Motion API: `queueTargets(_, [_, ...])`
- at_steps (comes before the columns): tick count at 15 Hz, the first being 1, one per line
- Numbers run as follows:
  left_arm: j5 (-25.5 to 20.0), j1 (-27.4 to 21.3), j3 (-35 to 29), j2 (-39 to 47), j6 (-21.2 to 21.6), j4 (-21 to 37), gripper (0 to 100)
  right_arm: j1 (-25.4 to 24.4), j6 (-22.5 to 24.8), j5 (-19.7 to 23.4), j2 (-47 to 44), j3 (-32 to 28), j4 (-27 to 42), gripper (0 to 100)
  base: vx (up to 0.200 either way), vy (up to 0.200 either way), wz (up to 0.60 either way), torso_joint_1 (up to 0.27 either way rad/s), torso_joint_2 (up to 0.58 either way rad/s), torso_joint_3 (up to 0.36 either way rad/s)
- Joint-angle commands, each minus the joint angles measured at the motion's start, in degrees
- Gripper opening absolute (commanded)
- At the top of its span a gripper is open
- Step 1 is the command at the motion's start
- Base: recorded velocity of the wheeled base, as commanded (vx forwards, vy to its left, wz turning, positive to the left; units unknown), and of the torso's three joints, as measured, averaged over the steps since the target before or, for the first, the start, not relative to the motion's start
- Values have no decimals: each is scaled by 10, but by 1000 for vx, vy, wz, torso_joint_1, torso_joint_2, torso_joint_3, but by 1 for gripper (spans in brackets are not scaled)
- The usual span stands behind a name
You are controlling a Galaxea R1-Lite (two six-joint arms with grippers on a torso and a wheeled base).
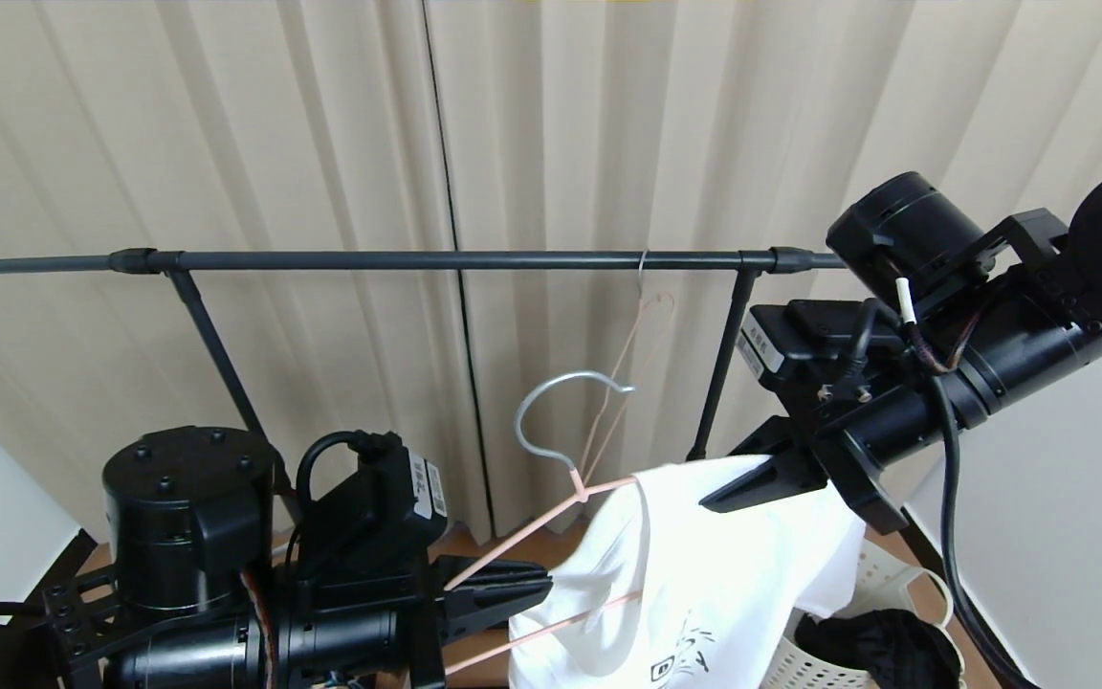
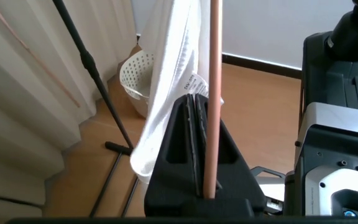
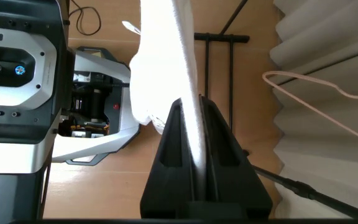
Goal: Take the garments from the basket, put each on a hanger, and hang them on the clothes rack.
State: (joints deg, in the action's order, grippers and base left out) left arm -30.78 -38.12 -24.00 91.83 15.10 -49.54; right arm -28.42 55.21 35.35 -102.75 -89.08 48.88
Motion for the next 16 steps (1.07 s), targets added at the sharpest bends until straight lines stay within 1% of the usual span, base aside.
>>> queueTargets(1, [0, 1, 1, -1, -2, -2, 0, -1, 0, 1, 3, 1, 0, 0, 0, 0, 0, 0, 0, 0])
queueTargets(2, [-1, 1, 8, -1, -3, -15, 0, -1, -1, 1, 4, 4, 1, 0, 0, 0, 0, 0, 0, 0])
queueTargets(4, [0, 3, 25, 5, -4, -65, 0, -1, -4, 1, 10, 6, 2, 0, 0, 0, 0, 0, 0, 0])
queueTargets(6, [1, 4, 40, 15, -4, -86, 0, -1, -4, 1, 12, 5, 2, 0, 0, 0, 0, 0, 0, 0])
queueTargets(7, [1, 4, 42, 15, -4, -88, 100, -1, -4, 1, 14, 5, 2, 0, 0, 0, 0, 0, 0, 0])
queueTargets(8, [1, 4, 44, 12, -4, -89, 100, -1, -4, 1, 15, 4, 1, 0, 0, 0, 0, 0, 0, 0])
queueTargets(10, [2, 9, 60, -3, -5, -115, 100, -1, -6, 1, 19, 1, 1, 0, 0, 0, 0, 0, 0, 0])
queueTargets(11, [8, 23, 77, -26, -13, -138, 100, -1, -17, 0, 23, 0, 0, 0, 0, 0, 0, 0, 0, 0])
queueTargets(12, [8, 23, 79, -28, -14, -139, 100, -1, -17, 0, 23, 0, 0, 0, 0, 0, 0, 0, 0, 0])
queueTargets(13, [27, 48, 99, -73, -39, -147, 100, 0, -24, -20, 27, -12, 0, 0, 0, 0, 0, 0, 0, 0])
queueTargets(14, [45, 65, 103, -99, -66, -147, 100, 0, -26, -40, 32, -22, 0, 0, 0, 0, 0, 0, 0, 0])
queueTargets(16, [94, 86, 100, -146, -132, -137, 100, 1, -38, -62, 43, -38, 0, 0, 0, 0, 0, 0, 0, 0])
